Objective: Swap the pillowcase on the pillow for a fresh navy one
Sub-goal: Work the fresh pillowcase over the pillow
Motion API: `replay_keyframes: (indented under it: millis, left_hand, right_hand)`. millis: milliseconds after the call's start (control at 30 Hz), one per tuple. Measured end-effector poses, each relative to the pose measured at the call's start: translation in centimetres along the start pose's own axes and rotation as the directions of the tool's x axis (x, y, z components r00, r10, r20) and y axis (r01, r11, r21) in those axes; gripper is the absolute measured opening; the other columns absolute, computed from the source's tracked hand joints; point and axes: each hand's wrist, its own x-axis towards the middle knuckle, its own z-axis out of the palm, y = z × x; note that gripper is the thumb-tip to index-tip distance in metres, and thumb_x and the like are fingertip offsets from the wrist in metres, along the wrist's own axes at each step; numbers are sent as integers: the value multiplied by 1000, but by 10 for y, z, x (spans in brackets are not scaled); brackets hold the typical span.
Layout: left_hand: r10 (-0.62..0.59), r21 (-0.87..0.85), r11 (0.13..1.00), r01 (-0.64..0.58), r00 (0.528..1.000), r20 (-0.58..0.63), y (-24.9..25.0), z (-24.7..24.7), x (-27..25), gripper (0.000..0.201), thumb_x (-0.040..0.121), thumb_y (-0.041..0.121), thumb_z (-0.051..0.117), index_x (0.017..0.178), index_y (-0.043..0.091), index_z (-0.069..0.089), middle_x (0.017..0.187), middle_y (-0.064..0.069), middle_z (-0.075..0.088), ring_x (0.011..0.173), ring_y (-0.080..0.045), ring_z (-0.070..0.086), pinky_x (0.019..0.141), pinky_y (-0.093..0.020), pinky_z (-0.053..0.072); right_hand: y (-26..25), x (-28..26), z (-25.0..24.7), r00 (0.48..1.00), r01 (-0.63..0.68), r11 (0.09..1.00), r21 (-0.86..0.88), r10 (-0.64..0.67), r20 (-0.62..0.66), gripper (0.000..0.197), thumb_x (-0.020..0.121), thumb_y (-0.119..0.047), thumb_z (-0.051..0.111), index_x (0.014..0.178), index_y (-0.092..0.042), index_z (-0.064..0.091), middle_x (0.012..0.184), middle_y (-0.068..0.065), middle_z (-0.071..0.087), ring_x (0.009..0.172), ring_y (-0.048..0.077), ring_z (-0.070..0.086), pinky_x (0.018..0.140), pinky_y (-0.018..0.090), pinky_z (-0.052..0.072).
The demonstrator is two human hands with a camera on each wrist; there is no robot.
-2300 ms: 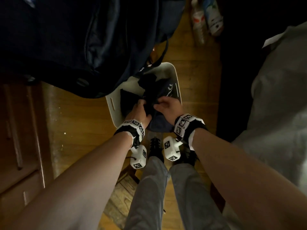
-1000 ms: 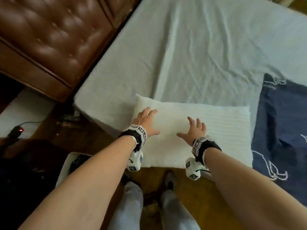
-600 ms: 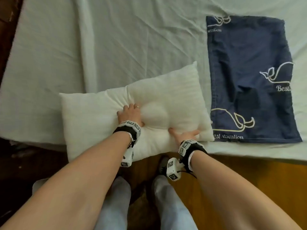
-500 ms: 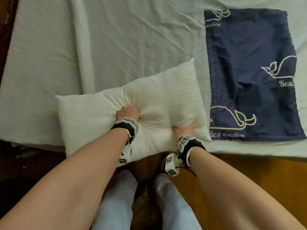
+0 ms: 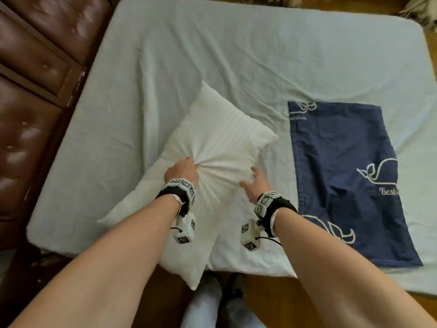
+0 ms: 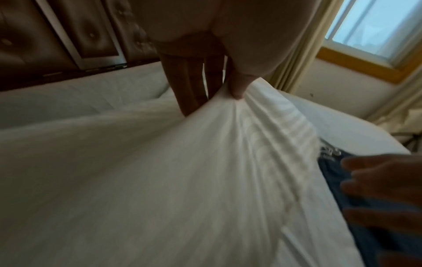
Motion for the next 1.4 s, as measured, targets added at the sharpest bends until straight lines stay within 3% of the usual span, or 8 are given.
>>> replay_keyframes:
  millis: [133, 300, 667, 800, 900, 1033, 1233, 1400]
  left_hand:
    - [-51, -40, 998, 55, 995, 84, 33, -6, 18, 31, 91, 16, 41, 119, 15, 55, 117, -11, 63, 104, -34, 61, 77, -34, 43]
    - [124, -41, 992, -117, 955, 271, 108, 26, 27, 42, 89, 21, 44, 132, 19, 46, 128, -8, 57, 112, -30, 58, 90, -37, 48]
    - [169, -93, 985, -143, 886, 431, 311, 187, 2, 44, 91, 22, 49, 135, 19, 47, 132, -8, 57, 118, -30, 56, 99, -34, 45]
    - [44, -35, 999, -32, 887, 460, 372, 266, -25, 54, 85, 28, 58, 135, 16, 42, 130, -9, 55, 115, -35, 57, 97, -39, 47]
    - [93, -10, 995, -100, 873, 479, 421, 310, -46, 65, 83, 33, 59, 143, 28, 35, 140, -9, 44, 119, -33, 55, 99, -43, 46]
    - [14, 106, 992, -74, 876, 482, 473, 345, -59, 66, 84, 35, 57, 145, 36, 33, 148, -10, 23, 127, -36, 43, 100, -43, 41]
    - [-7, 102, 994, -45, 887, 462, 507, 333, -67, 56, 88, 44, 50, 141, 28, 41, 143, -7, 33, 115, -34, 56, 94, -42, 48]
    - [60, -85, 996, -31, 930, 363, 512, 287, -85, 67, 79, 83, 25, 114, 39, 61, 109, 9, 63, 105, -21, 59, 91, -37, 44]
  right_hand:
    - [-2, 7, -19, 999, 5, 989, -151, 0, 32, 66, 95, -19, 61, 151, -19, 27, 149, 14, 43, 131, 31, 48, 105, 37, 38]
    - [42, 20, -75, 994, -109, 960, -257, 106, -28, 66, 93, -22, 63, 150, -18, 31, 148, 12, 45, 130, 30, 49, 104, 33, 38]
    - [233, 101, -251, 943, -322, 903, -285, 281, -176, 71, 85, -25, 66, 147, -16, 33, 137, 14, 53, 123, 33, 54, 99, 37, 43]
    - [318, 125, -301, 911, -395, 875, -279, 335, -239, 76, 83, -27, 70, 146, -12, 31, 146, 16, 42, 133, 37, 41, 110, 43, 36]
    - [368, 140, -346, 881, -438, 855, -277, 346, -322, 82, 85, -26, 69, 151, -10, 23, 158, 13, 22, 137, 39, 35, 110, 41, 31]
    - [421, 160, -401, 850, -470, 865, -176, 389, -356, 87, 87, -21, 67, 154, -9, 12, 163, 12, 5, 131, 40, 44, 106, 41, 36]
    - [439, 158, -424, 904, -393, 913, -112, 361, -230, 52, 86, -23, 65, 133, -17, 43, 127, 13, 61, 113, 38, 59, 92, 38, 45]
    - [371, 134, -417, 993, -21, 973, -230, -7, -120, 47, 74, -35, 61, 120, -35, 52, 105, 3, 70, 105, 35, 62, 88, 38, 49]
